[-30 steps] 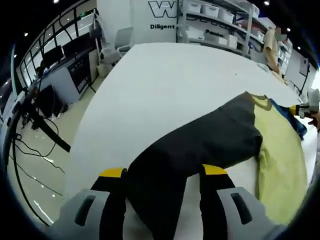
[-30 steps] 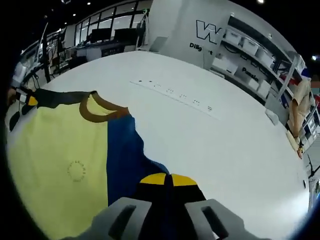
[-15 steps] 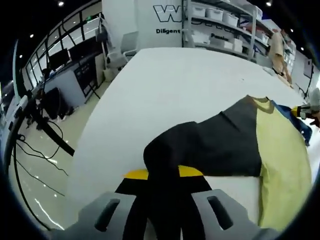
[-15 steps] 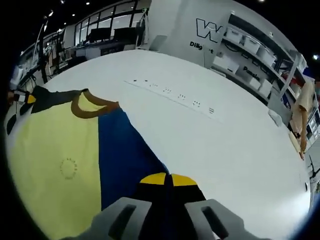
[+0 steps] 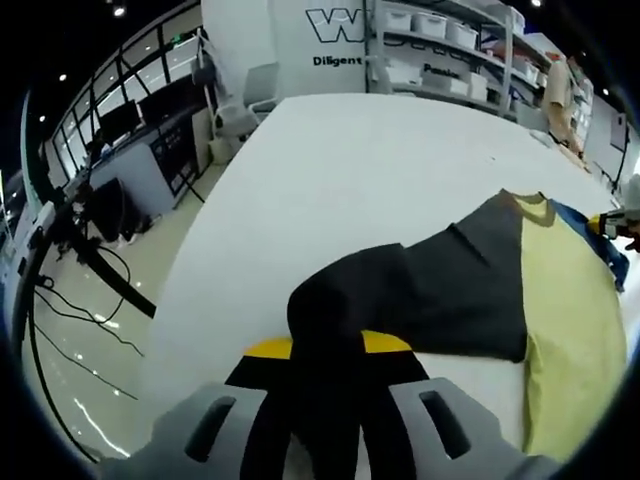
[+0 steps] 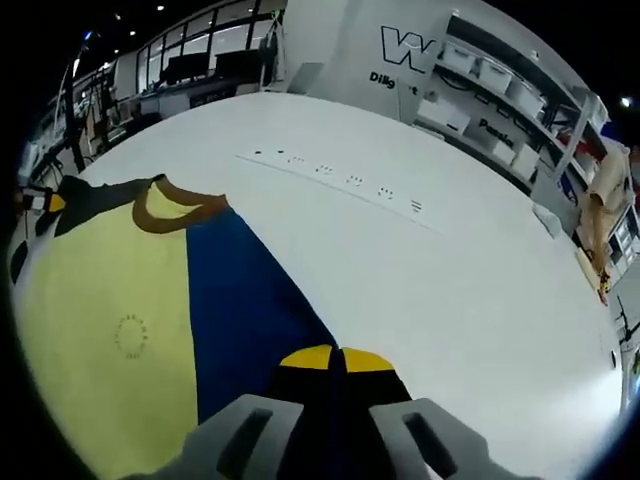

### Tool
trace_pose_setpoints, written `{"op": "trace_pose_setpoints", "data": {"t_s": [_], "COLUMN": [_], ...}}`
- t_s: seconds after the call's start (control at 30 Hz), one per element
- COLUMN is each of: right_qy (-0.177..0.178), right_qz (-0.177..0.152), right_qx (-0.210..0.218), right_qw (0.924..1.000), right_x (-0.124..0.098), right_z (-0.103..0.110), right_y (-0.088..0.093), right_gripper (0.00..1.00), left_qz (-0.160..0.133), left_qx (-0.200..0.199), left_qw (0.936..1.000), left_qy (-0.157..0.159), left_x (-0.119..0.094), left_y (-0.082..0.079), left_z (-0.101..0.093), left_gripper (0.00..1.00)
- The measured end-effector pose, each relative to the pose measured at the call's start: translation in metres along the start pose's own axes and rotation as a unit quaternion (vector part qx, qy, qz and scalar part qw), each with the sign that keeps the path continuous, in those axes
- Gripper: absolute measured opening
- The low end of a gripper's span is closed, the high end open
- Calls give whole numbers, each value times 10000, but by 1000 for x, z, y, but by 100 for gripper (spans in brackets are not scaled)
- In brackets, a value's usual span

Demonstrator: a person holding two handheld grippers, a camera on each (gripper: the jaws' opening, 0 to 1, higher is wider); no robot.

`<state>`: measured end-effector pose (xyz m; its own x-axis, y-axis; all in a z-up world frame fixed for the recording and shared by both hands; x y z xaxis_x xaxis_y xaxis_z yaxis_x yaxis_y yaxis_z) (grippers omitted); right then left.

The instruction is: Fold the garment on the visible template until the final outline fits inside the template.

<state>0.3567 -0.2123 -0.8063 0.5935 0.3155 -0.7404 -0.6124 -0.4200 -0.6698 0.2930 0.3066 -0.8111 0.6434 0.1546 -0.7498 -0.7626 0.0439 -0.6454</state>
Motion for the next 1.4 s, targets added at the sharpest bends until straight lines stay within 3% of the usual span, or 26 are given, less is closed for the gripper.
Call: {"op": "trace_pose_setpoints", "data": {"t_s": [0.23,0.33,0.63,0.67,0.7,0.83,0.9,1.03,1.17,1.27,1.4], "right_qy": [56,53,132,68,-181,-492,-651,-762,-818,-832,-963], "right_qz": [96,57,124,-311,-589,-465,-558,-663,-758,-768,-737], "right_qx": [60,144,503,794,1099,1183,1264,1373,1356,1341,1160], "right_qw": [9999,9999,9986,9963,9920,9907,9883,9854,9845,9845,9858], "right_x": [23,32,31,19,10,-8,-22,-38,-54,-56,-74], "right_z": [-17,-16,-19,-14,-6,16,27,38,51,52,69], "right_y": [-12,-13,-10,-25,-33,-30,-28,-25,-18,-17,0], "right_gripper": [0,0,47,50,54,65,71,77,81,84,84], "left_qz": [-205,-231,-267,-384,-454,-634,-811,-890,-957,-956,-1001], "left_qx": [-36,-55,63,13,205,216,311,376,455,457,601], "left_qw": [9993,9992,9979,9979,9971,9972,9961,9953,9942,9941,9927], "left_qy": [-304,-324,-589,-525,-577,-346,-170,-39,199,219,309], "left_x": [10,14,21,8,-6,-29,-44,-60,-78,-79,-91], "left_y": [-10,-14,-21,-25,-27,-30,-31,-28,-21,-20,-13], "left_z": [-1,0,8,8,5,-2,-7,-15,-26,-27,-36], "left_gripper": [28,37,67,70,73,86,91,99,99,99,99]}}
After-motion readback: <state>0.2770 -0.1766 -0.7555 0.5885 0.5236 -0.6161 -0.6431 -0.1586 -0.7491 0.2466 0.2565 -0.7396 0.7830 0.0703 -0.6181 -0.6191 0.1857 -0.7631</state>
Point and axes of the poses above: the point that each gripper's makers call its tool centre point, and the gripper's own axes: x roughly forward along the fingers, z roughly to its left, y roughly out of its underside, the point moved 6 cm from there along -x, roughly backward along the fingers, and after that the axes turned 12 degrees about -y, right-handed, at the moved point
